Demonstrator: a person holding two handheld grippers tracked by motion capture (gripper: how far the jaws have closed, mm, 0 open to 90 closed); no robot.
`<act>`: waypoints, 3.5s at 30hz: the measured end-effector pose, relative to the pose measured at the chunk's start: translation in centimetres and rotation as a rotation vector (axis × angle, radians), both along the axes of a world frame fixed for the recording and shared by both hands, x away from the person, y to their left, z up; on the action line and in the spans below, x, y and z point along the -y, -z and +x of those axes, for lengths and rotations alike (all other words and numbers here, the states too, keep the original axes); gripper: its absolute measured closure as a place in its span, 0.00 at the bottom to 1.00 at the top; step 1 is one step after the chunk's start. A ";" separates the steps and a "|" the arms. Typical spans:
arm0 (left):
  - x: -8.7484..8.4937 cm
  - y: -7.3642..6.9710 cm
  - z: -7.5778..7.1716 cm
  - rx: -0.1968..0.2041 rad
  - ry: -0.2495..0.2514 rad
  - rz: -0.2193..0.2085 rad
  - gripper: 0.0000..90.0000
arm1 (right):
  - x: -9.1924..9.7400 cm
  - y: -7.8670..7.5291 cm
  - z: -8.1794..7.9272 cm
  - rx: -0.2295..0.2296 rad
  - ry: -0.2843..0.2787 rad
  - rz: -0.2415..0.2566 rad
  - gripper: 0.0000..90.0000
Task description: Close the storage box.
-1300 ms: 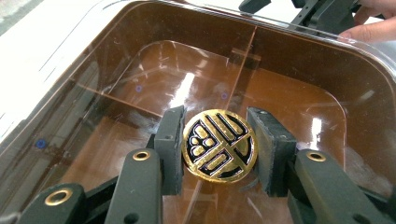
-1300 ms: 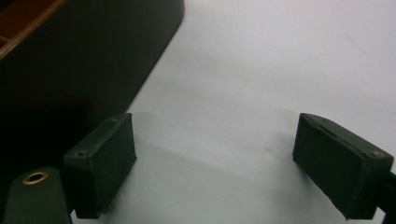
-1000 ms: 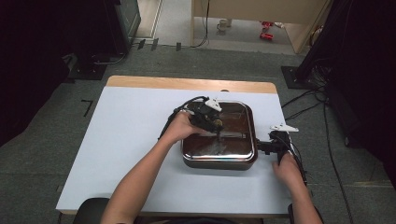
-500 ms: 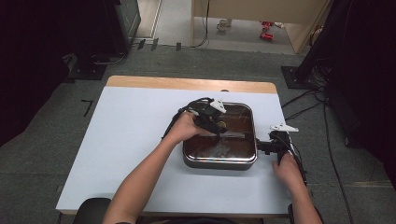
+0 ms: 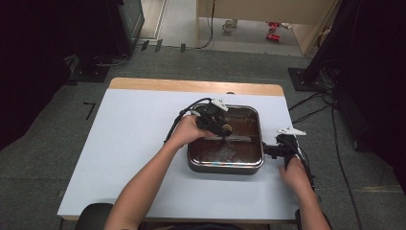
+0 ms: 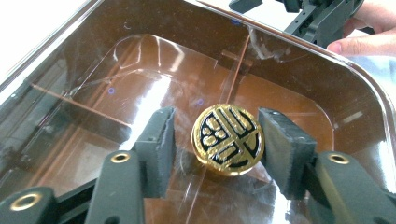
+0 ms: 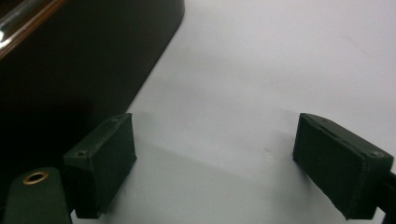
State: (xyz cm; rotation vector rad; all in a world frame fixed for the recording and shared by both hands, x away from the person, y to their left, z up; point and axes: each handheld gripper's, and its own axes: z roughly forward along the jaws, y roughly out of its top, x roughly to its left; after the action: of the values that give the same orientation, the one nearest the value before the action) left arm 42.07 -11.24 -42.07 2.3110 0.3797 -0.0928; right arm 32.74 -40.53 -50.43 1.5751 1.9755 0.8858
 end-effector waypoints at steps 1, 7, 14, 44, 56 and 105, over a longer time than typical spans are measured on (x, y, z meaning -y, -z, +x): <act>-0.1 -0.1 0.0 0.001 -0.003 -0.001 0.51 | 0.0 0.0 0.0 0.000 0.000 0.000 0.14; -1.1 -0.9 -0.4 0.010 -0.034 -0.013 0.45 | 0.0 0.0 0.0 0.000 -0.001 -0.001 0.14; -3.0 -1.5 -1.3 0.031 -0.072 -0.007 0.41 | 0.0 0.0 0.0 0.000 -0.001 -0.001 0.14; -12.2 -1.7 -4.4 0.021 -0.307 -0.054 0.38 | 0.0 0.0 0.0 0.000 -0.002 0.000 0.14; -15.4 -0.7 -5.7 0.026 -0.387 -0.071 0.37 | 0.0 0.0 0.0 -0.001 -0.001 0.000 0.14; -17.1 7.8 -8.8 0.183 -0.675 0.069 0.24 | 0.0 0.0 0.0 -0.001 -0.001 0.000 0.14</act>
State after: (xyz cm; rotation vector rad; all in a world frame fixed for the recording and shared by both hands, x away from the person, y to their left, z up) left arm 33.25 5.85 -49.84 2.1149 1.0494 0.4654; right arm 32.77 -40.56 -50.42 1.5751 1.9771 0.8856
